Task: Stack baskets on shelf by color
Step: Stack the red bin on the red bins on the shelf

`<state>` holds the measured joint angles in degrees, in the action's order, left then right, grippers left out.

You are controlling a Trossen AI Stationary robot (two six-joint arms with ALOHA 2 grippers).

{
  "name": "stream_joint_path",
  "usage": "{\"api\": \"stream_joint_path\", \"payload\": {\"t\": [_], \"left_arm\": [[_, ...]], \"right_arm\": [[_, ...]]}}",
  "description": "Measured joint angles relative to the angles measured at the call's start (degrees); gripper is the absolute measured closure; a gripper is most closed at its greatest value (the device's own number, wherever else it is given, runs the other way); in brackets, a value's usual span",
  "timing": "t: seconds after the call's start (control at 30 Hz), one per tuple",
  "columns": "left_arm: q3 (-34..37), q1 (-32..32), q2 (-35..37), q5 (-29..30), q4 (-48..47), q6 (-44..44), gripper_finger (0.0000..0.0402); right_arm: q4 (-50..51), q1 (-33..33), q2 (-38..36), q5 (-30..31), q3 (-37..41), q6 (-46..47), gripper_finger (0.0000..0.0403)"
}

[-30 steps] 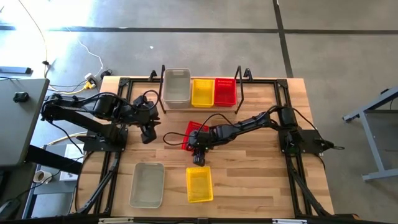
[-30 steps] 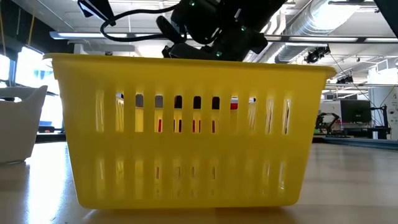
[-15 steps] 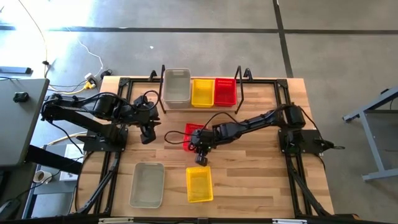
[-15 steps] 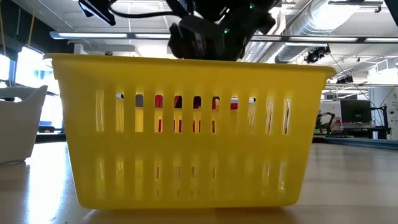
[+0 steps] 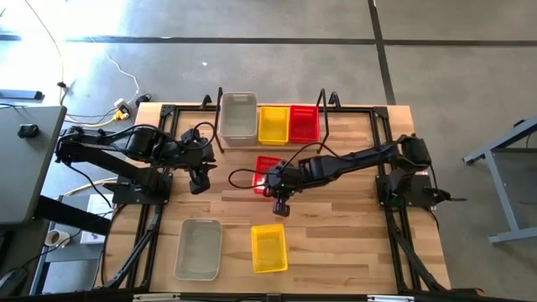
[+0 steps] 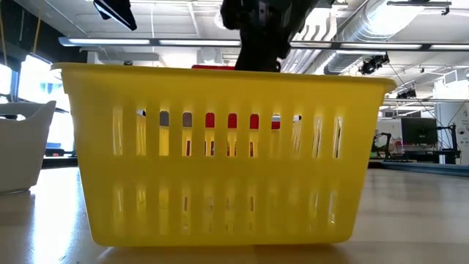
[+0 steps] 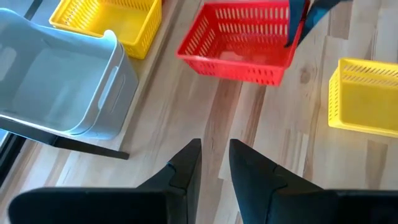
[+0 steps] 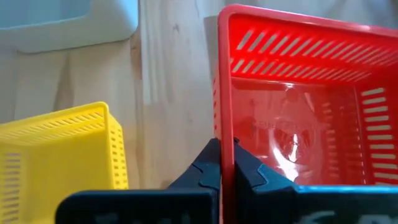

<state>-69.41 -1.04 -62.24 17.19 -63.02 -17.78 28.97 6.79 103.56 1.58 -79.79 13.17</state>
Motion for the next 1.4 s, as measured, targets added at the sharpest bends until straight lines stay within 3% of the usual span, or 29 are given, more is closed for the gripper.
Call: {"api": "stream_joint_path", "payload": {"t": [0.33,0.77,1.03,1.4], "left_arm": [[0.0,0.0,0.0,0.0,0.0,-1.3,0.0328],[0.0,0.0,0.0,0.2,0.0,-2.9,0.0328],[0.0,0.0,0.0,0.6,0.0,-7.2,0.0328],[0.0,0.0,0.0,1.7,-0.1,-12.1,0.0328]], "right_arm": [[7.9,-1.6,-8.0,8.2,0.0,-8.5,0.0402],[13.3,-11.0,-20.7,13.3,0.0,-23.4,0.0403],[13.8,-15.2,-25.4,13.2,0.0,-32.5,0.0403],[16.6,-21.9,-24.0,8.1,0.1,-37.4,0.0403]]}}
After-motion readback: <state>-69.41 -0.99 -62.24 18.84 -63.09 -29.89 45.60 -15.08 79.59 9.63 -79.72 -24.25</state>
